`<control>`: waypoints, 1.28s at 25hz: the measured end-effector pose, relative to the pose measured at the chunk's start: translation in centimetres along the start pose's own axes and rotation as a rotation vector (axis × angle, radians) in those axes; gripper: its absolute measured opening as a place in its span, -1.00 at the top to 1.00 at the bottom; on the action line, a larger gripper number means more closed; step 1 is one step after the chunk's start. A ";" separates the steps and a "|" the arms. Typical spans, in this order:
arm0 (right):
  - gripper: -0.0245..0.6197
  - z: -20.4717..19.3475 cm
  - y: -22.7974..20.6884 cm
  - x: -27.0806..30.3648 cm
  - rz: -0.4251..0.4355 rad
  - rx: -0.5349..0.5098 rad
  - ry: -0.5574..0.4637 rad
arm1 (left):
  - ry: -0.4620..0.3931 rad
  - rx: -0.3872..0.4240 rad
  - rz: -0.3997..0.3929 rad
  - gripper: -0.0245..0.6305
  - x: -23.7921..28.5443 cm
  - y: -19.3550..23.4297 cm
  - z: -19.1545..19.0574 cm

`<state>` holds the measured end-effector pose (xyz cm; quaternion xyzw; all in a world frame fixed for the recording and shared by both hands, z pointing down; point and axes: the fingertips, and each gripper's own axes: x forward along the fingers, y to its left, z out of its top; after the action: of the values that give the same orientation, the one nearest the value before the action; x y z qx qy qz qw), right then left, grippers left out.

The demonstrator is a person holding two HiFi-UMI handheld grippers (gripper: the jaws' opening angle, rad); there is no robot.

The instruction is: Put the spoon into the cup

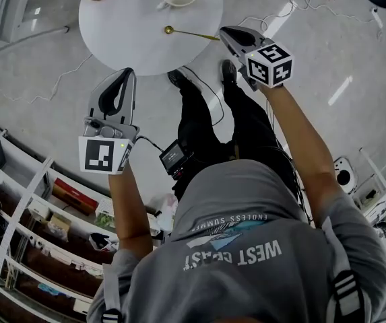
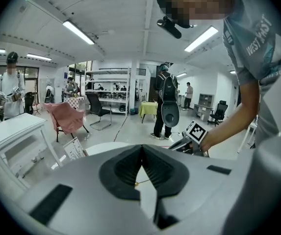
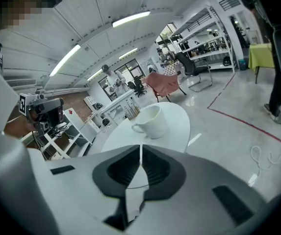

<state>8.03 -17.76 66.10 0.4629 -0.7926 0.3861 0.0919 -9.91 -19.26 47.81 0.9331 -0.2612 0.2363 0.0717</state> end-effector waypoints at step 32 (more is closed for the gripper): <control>0.55 -9.6 -3.6 4.7 0.066 0.331 0.116 | 0.057 -0.056 -0.057 0.91 2.7 -0.5 -3.1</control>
<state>6.26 -15.16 76.95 0.4225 -0.7264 0.5401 0.0471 -8.82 -19.27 51.82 0.9307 -0.2389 0.2533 0.1122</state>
